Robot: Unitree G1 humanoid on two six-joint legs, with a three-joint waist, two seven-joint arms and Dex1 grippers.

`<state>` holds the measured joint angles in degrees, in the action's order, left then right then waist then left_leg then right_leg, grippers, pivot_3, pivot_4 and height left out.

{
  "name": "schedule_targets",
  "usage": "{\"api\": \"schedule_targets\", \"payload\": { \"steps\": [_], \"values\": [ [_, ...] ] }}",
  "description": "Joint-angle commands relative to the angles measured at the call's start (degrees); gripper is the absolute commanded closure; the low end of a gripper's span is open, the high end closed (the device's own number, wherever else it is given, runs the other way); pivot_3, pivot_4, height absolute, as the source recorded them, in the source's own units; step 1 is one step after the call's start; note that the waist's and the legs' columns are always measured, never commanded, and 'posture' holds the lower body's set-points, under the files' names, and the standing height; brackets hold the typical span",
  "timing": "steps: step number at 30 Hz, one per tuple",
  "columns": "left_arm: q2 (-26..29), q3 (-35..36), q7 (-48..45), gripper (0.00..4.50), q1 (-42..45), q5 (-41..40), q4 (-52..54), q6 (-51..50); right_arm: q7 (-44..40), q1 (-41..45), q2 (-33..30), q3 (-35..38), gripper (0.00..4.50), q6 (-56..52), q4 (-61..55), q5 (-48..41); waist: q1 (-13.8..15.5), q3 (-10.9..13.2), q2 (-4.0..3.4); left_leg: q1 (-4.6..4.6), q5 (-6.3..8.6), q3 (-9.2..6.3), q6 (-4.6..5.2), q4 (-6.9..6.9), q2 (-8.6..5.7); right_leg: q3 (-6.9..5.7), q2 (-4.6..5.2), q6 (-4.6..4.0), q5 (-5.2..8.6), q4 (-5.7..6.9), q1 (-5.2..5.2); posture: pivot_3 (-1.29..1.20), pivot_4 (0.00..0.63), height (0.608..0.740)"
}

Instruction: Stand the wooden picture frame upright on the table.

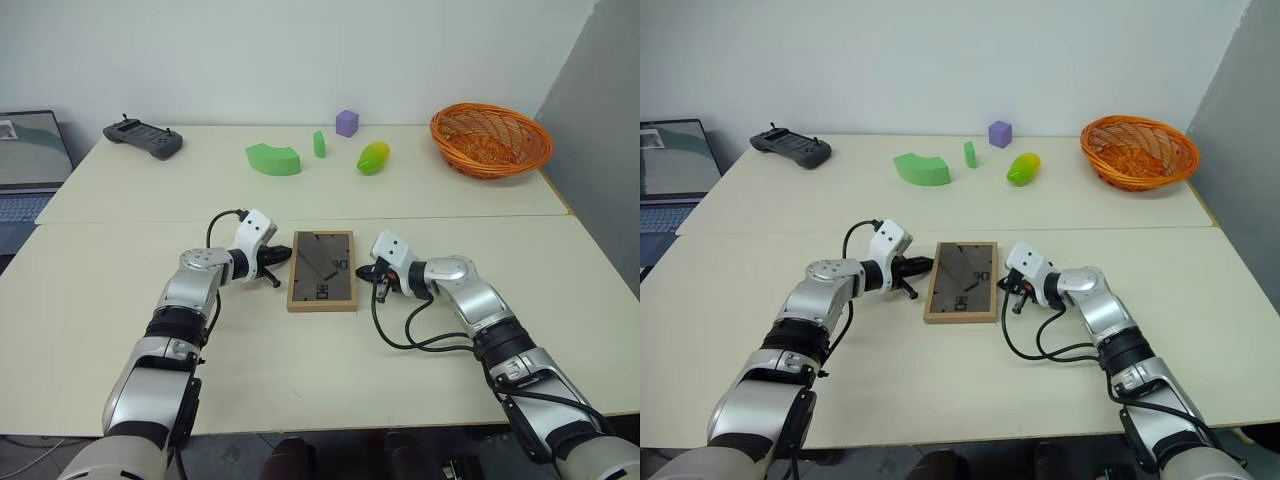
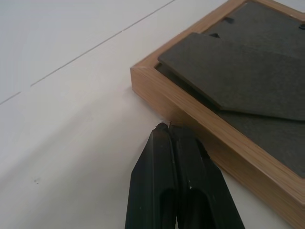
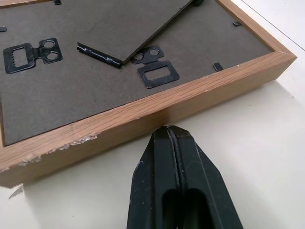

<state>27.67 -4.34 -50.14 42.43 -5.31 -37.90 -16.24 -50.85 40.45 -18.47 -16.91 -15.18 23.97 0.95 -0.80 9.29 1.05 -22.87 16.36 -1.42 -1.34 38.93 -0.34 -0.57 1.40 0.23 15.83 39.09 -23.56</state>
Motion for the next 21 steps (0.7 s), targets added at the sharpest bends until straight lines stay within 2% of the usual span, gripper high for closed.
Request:
{"api": "schedule_targets", "payload": {
  "steps": [1,7,13,21],
  "values": [
    [1.43,-0.43,-2.84,4.49,-2.73,-1.09,8.80,-3.17,-2.38,-1.52,-1.57,0.11,4.50,-1.34,-6.05,-1.01,0.00,0.00,0.00,-0.01,0.00,-0.01,0.00,0.00,0.00,-0.01,0.00,0.00,0.00,0.00,0.00,0.00,0.150,0.740],
    [5.43,-1.12,-5.75,4.49,-8.44,-0.96,18.48,-9.39,-3.86,-4.21,-4.64,-0.13,4.50,-2.55,-9.79,-0.17,-0.10,0.00,0.00,0.02,0.02,-0.02,0.03,0.00,-0.01,0.02,0.00,0.00,0.00,0.00,0.02,0.00,0.150,0.740],
    [8.79,-2.26,-9.18,4.49,-13.60,-2.58,29.54,-13.74,-2.71,-4.48,-3.19,0.29,4.50,-4.95,-12.70,-1.45,-0.80,-0.01,-0.01,0.03,0.11,-0.06,0.19,-0.03,0.02,0.03,-0.02,0.00,0.00,0.00,0.02,0.00,0.150,0.740],
    [8.56,-2.78,-8.75,4.49,-13.76,-2.95,32.82,-15.97,-3.56,-4.94,-1.42,0.54,4.50,-7.89,-14.76,-3.14,-0.57,0.00,-0.01,0.03,0.13,-0.06,0.23,-0.02,-0.01,0.00,0.00,0.00,0.00,0.01,0.04,0.00,0.150,0.740]
  ]
}}
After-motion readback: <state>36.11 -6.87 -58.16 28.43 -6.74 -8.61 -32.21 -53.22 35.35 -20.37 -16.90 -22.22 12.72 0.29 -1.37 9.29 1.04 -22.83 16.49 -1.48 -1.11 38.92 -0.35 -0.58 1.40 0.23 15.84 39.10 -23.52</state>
